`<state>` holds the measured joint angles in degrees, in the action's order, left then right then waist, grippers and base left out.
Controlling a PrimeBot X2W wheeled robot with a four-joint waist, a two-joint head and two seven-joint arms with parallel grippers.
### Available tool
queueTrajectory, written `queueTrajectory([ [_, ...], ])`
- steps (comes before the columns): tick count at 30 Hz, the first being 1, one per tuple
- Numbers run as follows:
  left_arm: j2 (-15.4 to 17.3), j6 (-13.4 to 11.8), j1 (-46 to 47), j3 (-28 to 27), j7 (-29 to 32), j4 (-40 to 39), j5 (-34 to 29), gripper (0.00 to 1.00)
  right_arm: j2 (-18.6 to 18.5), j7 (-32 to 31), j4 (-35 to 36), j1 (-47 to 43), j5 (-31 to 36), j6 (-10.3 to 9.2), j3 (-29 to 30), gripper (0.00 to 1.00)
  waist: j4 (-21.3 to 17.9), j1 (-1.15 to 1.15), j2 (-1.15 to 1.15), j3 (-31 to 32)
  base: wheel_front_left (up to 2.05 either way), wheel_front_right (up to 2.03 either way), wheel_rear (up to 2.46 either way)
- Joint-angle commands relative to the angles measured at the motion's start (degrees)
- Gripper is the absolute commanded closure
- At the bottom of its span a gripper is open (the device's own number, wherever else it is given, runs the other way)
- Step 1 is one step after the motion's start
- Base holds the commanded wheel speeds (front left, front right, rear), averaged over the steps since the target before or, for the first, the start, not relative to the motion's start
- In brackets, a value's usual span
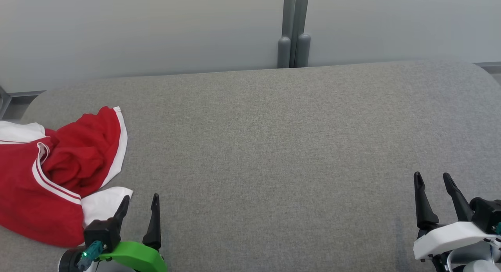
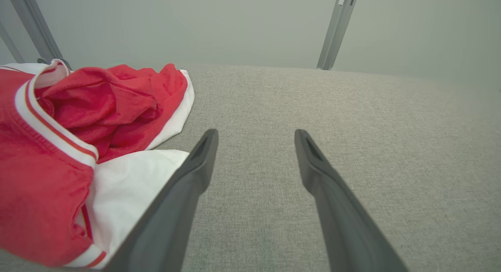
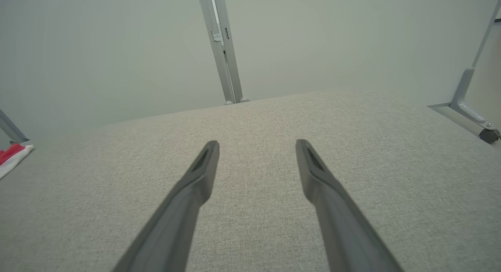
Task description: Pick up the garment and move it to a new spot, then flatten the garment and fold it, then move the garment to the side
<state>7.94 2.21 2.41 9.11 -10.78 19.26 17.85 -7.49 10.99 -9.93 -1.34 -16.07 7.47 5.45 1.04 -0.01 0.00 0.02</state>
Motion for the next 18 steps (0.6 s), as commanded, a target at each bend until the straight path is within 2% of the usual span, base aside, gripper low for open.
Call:
queueTrajectory([
  [1, 0.51, -0.4, -0.18, 0.09, -0.64, -0.07, -1.3, 0.0, -0.35, 0.48, 0.25, -0.51, 1.44, 0.03, 0.12, 0.0, 0.04, 0.01, 0.0, -0.01, 0.0, 0.0, 0.0],
  [11, 0.47, -1.05, -0.6, 0.04, -1.82, 1.05, -5.36, 0.0, -0.83, 1.72, 0.79, -1.03, 6.33, 0.03, -0.26, 0.0, 0.2, 0.01, 0.0, -0.05, 0.0, 0.0, 0.0],
  [18, -0.52, -0.34, -0.47, -1.93, -2.68, 3.2, -6.73, 0.0, -1.15, 2.52, 0.83, -1.58, 9.38, 0.03, -0.37, 0.0, 0.26, 0.01, 0.0, 0.0, 0.0, 0.0, 0.0],
])
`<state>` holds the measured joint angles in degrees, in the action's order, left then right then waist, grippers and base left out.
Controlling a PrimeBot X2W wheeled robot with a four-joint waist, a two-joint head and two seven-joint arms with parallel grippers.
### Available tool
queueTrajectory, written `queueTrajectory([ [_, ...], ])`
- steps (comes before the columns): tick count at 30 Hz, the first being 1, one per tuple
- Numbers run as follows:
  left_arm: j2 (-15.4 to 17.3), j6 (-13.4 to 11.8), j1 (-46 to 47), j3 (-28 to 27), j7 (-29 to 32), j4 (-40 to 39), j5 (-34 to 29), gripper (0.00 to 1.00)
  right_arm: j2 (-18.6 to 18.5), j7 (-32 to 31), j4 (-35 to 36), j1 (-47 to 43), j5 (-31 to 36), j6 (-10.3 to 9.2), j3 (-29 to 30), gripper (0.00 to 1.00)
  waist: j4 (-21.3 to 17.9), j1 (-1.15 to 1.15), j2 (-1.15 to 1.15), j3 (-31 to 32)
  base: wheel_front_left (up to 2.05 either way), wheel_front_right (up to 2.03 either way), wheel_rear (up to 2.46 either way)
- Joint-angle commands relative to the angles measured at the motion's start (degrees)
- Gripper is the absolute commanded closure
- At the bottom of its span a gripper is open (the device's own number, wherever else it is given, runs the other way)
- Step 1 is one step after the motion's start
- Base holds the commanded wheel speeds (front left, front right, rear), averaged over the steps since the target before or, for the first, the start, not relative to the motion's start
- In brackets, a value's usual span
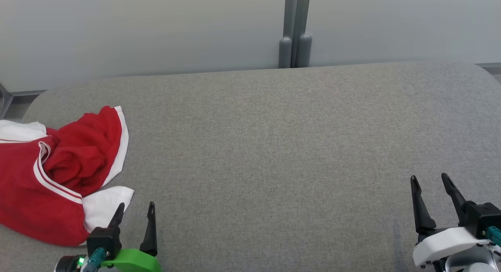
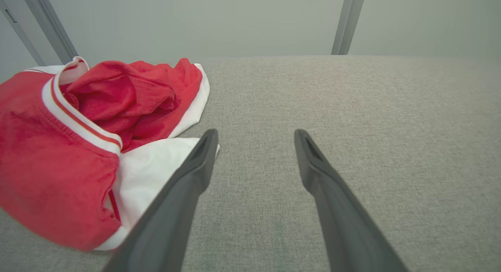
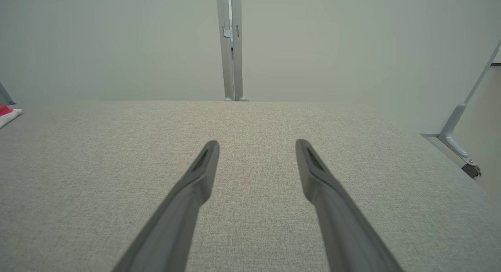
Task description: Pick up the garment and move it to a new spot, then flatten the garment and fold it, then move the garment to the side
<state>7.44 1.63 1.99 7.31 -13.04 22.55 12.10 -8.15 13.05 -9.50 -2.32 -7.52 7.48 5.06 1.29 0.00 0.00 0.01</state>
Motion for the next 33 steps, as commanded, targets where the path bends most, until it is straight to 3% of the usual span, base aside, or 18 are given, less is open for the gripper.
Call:
queueTrajectory([
  [1, -0.13, 0.32, -0.06, -0.31, -0.52, 0.15, -1.25, 0.0, -0.53, 0.56, 0.39, -0.66, 1.19, 0.02, 0.03, 0.0, 0.02, 0.0, 0.0, 0.03, 0.0, 0.0, 0.0],
  [19, -1.12, 1.63, -0.1, -2.19, -2.38, 1.51, -8.96, 0.0, -0.99, 2.34, 0.67, -1.21, 7.8, 0.02, 0.05, 0.0, 0.51, 0.0, 0.0, 0.03, 0.0, 0.0, 0.0],
  [33, -3.04, 3.84, 0.7, -6.3, -2.14, 4.36, -5.42, 0.0, -0.62, 2.23, 0.23, -1.7, 6.52, 0.02, -0.02, 0.0, 0.95, 0.0, 0.0, 0.15, 0.0, 0.0, 0.0],
])
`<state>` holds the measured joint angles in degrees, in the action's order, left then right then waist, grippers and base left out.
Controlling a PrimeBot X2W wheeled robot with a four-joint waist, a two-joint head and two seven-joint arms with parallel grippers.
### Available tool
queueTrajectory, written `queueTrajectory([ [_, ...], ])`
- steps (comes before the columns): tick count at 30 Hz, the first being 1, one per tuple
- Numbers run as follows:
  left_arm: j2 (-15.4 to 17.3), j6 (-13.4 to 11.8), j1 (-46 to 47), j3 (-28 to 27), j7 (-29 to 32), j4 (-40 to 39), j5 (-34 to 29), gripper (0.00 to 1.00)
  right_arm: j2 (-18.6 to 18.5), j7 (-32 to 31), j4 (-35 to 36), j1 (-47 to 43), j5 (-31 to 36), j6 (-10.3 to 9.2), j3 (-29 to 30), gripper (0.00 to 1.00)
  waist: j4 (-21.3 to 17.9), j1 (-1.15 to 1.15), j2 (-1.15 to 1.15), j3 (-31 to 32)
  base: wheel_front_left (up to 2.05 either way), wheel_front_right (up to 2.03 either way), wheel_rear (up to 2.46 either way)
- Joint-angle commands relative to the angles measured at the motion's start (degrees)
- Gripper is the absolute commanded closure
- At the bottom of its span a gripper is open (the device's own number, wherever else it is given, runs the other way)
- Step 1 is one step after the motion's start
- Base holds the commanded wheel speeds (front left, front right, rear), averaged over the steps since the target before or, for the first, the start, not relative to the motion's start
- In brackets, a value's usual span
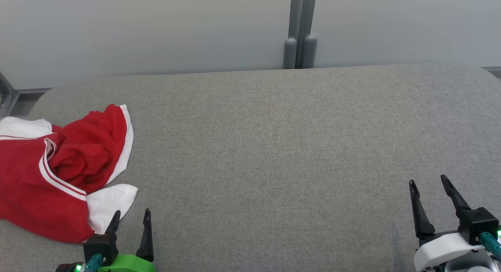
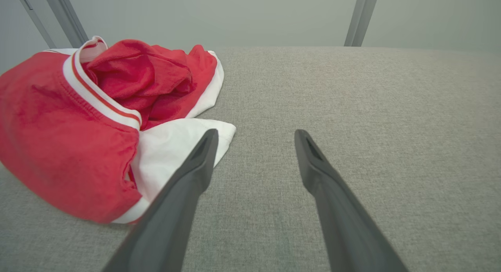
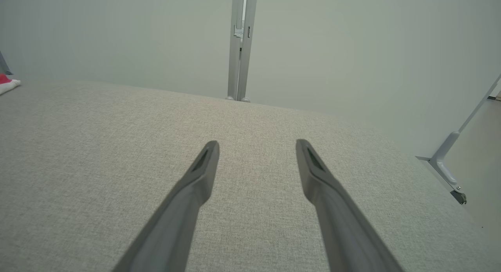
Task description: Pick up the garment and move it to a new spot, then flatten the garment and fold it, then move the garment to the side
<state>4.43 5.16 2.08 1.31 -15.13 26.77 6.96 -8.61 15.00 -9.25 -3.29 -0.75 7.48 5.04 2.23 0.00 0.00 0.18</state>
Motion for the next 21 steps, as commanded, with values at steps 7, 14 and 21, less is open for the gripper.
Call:
queueTrajectory([
  [7, -0.6, 0.81, 1.02, -0.79, -0.05, 0.31, -0.95, 0.0, -0.42, 0.27, 0.04, -0.52, -0.34, 0.02, 0.06, 0.0, 0.07, 0.0, 0.0, -0.34, 0.0, 0.0, 0.0],
  [14, -0.78, 1.18, 1.31, -1.59, -0.05, 0.72, -1.6, 0.0, -0.55, 0.27, -0.15, -0.58, 0.0, 0.02, -0.39, 0.0, 1.66, 0.0, 0.0, -0.28, 0.0, 0.0, 0.0],
  [21, -0.91, 1.18, 1.07, -2.45, -0.04, 0.89, -2.05, 0.0, -0.59, 0.24, -0.45, -0.64, -0.49, 0.01, -3.45, 0.0, 7.88, 0.0, 0.0, 0.83, 0.0, 0.0, 0.0],
])
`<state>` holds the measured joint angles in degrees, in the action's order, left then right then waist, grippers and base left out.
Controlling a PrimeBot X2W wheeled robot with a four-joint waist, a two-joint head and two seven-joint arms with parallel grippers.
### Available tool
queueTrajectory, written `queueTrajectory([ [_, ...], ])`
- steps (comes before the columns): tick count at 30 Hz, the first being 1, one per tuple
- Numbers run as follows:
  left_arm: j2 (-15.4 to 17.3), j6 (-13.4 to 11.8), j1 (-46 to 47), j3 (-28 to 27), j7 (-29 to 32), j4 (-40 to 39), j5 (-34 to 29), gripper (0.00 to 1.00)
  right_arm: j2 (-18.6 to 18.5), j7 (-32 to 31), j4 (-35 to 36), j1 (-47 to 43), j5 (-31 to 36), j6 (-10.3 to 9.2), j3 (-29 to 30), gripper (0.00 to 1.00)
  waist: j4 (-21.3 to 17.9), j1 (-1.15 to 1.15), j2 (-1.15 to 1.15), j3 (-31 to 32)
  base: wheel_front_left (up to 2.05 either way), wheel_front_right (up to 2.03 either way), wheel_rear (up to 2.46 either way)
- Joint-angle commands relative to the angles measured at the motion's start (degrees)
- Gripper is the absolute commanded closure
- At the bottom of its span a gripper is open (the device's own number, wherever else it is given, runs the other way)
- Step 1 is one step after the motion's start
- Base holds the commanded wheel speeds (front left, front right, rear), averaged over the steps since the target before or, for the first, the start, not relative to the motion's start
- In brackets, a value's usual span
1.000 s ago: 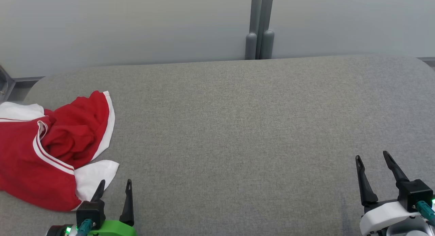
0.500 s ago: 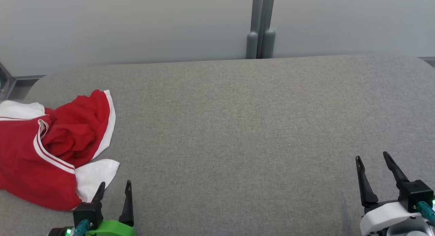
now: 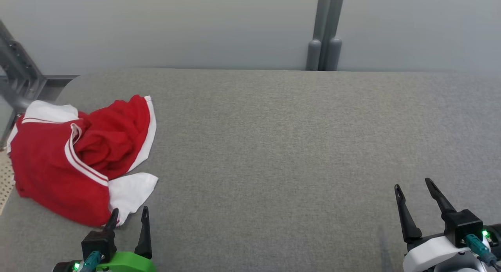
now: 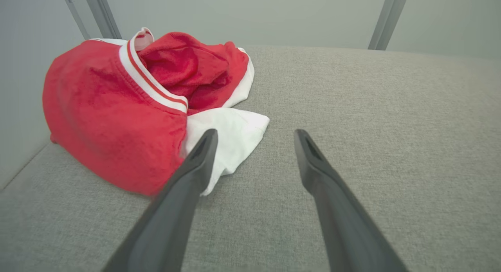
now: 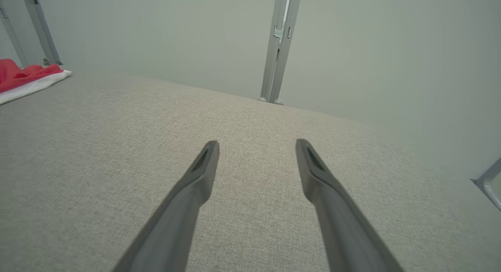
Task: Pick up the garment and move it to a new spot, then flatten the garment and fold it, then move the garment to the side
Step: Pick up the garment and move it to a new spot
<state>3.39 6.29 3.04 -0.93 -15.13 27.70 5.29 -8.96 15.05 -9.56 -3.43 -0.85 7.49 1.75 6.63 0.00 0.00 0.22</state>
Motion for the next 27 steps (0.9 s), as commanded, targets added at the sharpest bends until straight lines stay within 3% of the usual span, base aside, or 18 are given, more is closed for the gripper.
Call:
queueTrajectory([
  [1, 0.09, 0.0, -0.07, -0.43, -0.04, -0.03, -0.32, 0.0, -0.28, 0.19, -0.21, -0.4, -0.38, 0.0, -0.79, 0.0, 4.63, 0.0, 0.0, 0.97, 0.0, 0.0, 0.0],
  [5, -0.03, 0.05, -0.88, -0.49, -0.04, 0.27, -0.43, 0.0, -0.25, 0.19, -0.51, 0.03, -0.52, 0.0, -2.2, 0.0, 10.12, 0.0, 0.0, 1.66, 0.0, 0.0, 0.0],
  [12, 0.29, 0.09, -2.37, -1.86, -0.04, 0.63, -0.45, 0.0, 0.18, 0.19, -0.99, 1.75, -0.71, 0.0, -5.38, 0.0, 16.03, 0.0, 0.0, 2.16, 0.0, 0.0, 0.0],
  [19, -0.02, -0.51, -1.9, -3.52, -0.04, 1.55, 0.7, 0.0, 0.02, 0.19, -0.61, 3.28, -0.91, 0.0, -8.51, 0.0, 16.13, 0.0, 0.0, 1.46, 0.0, 0.0, 0.0],
  [24, -0.41, -1.38, 3.47, -3.74, 0.29, 6.7, 4.1, 0.0, -0.83, 0.18, 1.06, 4.33, -1.1, 0.0, -9.73, 0.0, 13.8, 0.0, 0.0, -1.32, 0.0, 0.0, 0.0],
  [27, -0.45, -1.42, 9.56, -3.2, 4.0, 9.66, 6.82, 0.0, -1.64, 0.18, 2.0, 4.96, -1.24, 0.0, -9.85, 0.0, 12.51, 0.0, 0.0, -3.27, 0.0, 0.0, 0.0],
])
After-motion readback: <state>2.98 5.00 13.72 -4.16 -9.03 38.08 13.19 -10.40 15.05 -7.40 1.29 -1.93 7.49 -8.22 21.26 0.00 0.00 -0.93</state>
